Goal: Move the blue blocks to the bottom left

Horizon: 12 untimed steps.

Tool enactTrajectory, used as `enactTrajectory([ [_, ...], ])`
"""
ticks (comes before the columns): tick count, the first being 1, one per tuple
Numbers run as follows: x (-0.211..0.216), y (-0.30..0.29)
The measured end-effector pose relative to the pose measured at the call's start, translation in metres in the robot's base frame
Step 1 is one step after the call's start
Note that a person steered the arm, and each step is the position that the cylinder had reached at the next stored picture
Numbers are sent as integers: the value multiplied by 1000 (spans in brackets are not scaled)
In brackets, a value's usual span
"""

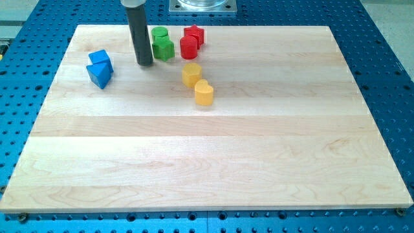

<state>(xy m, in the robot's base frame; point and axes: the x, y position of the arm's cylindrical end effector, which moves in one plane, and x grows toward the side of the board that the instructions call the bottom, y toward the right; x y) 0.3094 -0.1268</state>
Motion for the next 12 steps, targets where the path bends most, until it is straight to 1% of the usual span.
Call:
enactTrajectory([
  [1,-2,43],
  [2,15,35],
  [3,-3,-24],
  [4,-31,-54],
  [5,3,-80],
  [6,71,-72],
  [7,120,-63],
  [8,177,-78],
  [9,215,-117],
  [10,183,-123],
  [11,228,-135],
  [12,197,-154],
])
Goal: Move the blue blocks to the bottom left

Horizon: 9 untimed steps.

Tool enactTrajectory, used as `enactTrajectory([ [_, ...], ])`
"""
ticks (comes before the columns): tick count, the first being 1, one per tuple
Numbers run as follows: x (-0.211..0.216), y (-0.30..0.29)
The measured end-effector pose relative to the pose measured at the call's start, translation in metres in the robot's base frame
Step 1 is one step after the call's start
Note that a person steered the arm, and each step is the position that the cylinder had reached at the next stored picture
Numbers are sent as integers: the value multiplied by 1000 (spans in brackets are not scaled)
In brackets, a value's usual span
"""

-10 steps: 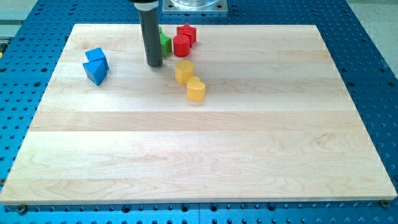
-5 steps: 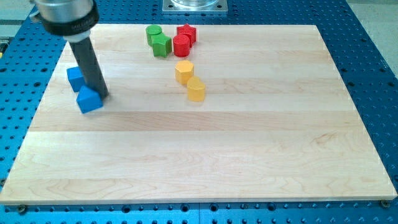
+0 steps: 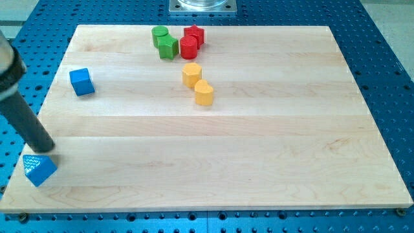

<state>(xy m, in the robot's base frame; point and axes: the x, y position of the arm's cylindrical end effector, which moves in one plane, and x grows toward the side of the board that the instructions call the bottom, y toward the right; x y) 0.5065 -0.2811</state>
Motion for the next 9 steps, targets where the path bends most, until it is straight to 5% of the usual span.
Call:
enactTrajectory([
  [1,-43,-23],
  [2,-140,-18],
  [3,-172,16],
  [5,-53,79],
  [6,-53,110],
  [8,19,60],
  [9,-3,100],
])
